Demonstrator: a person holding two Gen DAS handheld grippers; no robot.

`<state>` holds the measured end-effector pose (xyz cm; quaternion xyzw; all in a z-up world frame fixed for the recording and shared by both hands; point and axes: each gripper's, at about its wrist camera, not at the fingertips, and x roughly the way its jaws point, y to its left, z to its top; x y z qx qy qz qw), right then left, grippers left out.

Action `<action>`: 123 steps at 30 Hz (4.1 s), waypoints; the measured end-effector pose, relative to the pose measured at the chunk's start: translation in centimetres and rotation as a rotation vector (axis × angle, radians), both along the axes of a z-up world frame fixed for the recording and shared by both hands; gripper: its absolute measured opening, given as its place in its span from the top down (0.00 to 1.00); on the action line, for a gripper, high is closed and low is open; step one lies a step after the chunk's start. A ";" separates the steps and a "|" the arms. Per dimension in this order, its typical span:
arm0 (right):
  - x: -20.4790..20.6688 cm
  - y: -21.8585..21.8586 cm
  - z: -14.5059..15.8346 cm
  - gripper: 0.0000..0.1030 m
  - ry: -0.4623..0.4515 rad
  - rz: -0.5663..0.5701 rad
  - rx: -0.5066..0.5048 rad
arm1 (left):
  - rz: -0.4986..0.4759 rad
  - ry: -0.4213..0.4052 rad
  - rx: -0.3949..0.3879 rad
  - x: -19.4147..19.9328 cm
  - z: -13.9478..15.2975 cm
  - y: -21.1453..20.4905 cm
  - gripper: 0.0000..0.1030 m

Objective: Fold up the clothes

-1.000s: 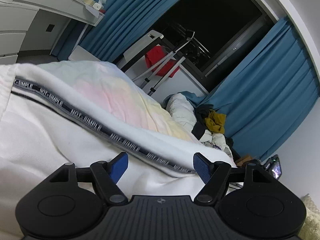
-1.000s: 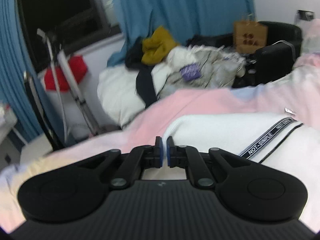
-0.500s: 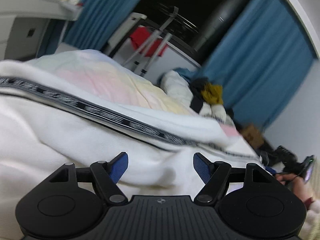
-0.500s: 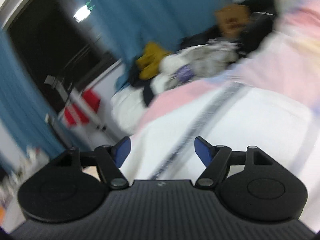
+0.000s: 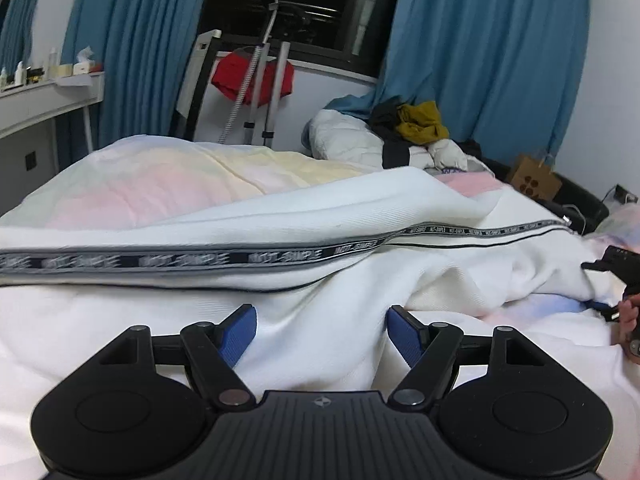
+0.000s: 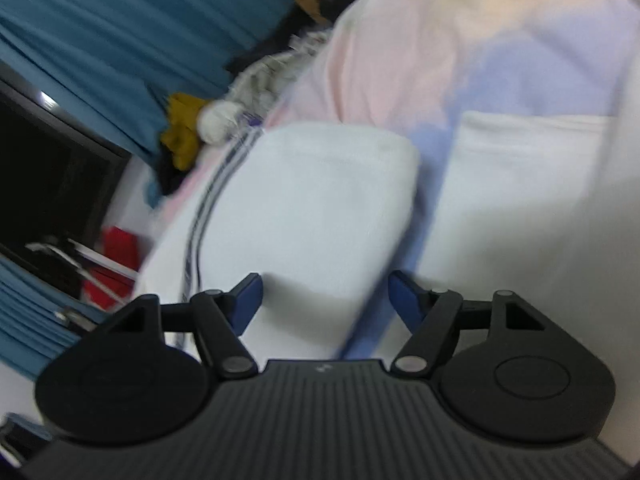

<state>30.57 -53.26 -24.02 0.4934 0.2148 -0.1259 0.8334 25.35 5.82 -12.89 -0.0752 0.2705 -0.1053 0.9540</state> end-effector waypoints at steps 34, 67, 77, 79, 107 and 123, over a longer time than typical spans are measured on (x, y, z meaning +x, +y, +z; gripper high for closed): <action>-7.3 -4.2 4.0 0.78 -0.020 -0.098 -0.145 | 0.009 0.099 -0.205 -8.9 3.3 4.2 0.45; -16.6 -5.2 5.6 0.88 -0.194 -0.194 -0.196 | 0.642 0.421 -0.811 -24.4 2.2 18.6 0.19; -15.7 -5.9 2.8 0.88 -0.049 -0.230 -0.150 | 0.679 0.348 -0.791 -24.9 2.9 18.3 0.86; -16.2 -5.8 3.5 0.88 -0.084 -0.245 -0.151 | 0.667 0.320 -0.802 -25.5 3.6 18.5 0.89; 13.9 1.4 9.6 0.89 0.039 -0.052 -0.560 | 0.624 0.173 -0.831 -7.7 8.0 23.7 0.88; 5.7 -0.3 8.2 0.39 -0.155 -0.006 -0.283 | 0.496 0.122 -0.721 -6.0 6.6 22.5 0.37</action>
